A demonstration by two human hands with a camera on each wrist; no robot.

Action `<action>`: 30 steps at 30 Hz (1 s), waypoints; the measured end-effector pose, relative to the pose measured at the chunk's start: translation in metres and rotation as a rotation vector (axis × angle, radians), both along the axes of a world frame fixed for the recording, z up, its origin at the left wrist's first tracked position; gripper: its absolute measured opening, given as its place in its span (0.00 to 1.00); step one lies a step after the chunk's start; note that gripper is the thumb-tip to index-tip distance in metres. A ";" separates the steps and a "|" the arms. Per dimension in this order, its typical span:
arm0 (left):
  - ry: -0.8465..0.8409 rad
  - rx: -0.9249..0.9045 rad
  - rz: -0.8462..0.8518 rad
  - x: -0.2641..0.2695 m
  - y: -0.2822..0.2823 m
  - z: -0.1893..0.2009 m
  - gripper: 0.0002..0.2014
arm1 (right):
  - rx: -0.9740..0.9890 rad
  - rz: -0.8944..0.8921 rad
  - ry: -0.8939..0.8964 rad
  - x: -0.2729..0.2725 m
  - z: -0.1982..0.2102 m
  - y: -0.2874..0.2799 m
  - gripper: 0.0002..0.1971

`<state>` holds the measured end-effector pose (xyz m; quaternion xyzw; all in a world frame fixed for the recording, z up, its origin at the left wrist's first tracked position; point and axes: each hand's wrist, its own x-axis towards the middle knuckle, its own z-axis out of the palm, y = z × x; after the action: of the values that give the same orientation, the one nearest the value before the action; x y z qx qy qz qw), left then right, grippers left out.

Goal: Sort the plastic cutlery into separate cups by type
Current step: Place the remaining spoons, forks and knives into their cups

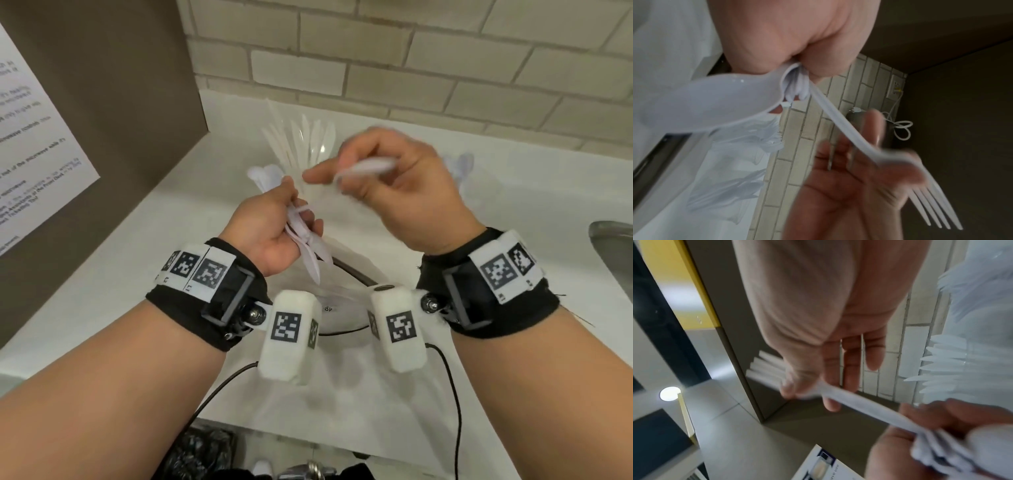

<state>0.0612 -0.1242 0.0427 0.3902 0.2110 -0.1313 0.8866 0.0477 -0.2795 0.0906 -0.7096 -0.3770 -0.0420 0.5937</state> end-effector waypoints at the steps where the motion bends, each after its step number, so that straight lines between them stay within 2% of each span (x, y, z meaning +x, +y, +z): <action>1: 0.012 0.009 0.033 -0.001 0.001 -0.001 0.10 | 0.109 -0.002 0.031 -0.001 0.004 0.000 0.03; 3: -0.002 0.034 0.040 -0.003 0.003 -0.003 0.09 | 0.269 -0.053 0.107 -0.002 0.012 0.001 0.02; 5: -0.075 0.065 -0.011 -0.006 0.003 -0.004 0.09 | 0.325 -0.130 0.157 -0.001 0.016 0.001 0.05; 7: -0.192 0.094 -0.090 -0.012 0.003 -0.003 0.10 | 0.262 -0.262 0.133 0.003 0.015 0.000 0.07; 10: -0.348 0.127 -0.213 -0.019 0.006 -0.004 0.09 | 0.071 -0.395 0.151 0.008 0.006 0.002 0.04; 11: -0.388 0.125 -0.252 -0.022 0.007 -0.004 0.09 | 0.015 -0.428 0.192 0.010 0.001 0.002 0.09; 13: -0.446 0.091 -0.327 -0.025 0.010 -0.006 0.09 | -0.058 -0.474 0.288 0.013 -0.006 0.002 0.13; 16: -0.483 0.028 -0.404 -0.027 0.011 -0.006 0.09 | -0.073 -0.470 0.411 0.013 -0.008 0.006 0.07; 17: -0.491 0.042 -0.422 -0.028 0.010 -0.005 0.08 | -0.061 -0.446 0.442 0.012 -0.007 0.009 0.07; 20: -0.523 0.261 -0.443 -0.029 0.007 -0.005 0.07 | -0.075 -0.382 0.413 0.012 -0.006 0.015 0.15; 22: -0.571 0.474 -0.437 -0.030 0.006 -0.005 0.07 | -0.080 -0.379 0.403 0.014 -0.007 0.015 0.11; 24: -0.630 0.602 -0.458 -0.030 0.004 -0.006 0.08 | -0.050 -0.382 0.456 0.017 -0.010 0.012 0.11; 26: -0.623 0.571 -0.475 -0.031 0.003 -0.006 0.13 | -0.047 -0.385 0.466 0.018 -0.013 0.010 0.10; 28: -0.570 0.447 -0.469 -0.032 0.003 -0.007 0.17 | -0.049 -0.392 0.438 0.018 -0.014 0.008 0.06; 30: -0.523 0.347 -0.449 -0.033 0.005 -0.007 0.20 | -0.042 -0.412 0.424 0.020 -0.014 0.006 0.08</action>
<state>0.0285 -0.1193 0.0358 0.5914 -0.0936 -0.1804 0.7804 0.0672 -0.2734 0.0770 -0.7762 -0.0933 -0.0045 0.6235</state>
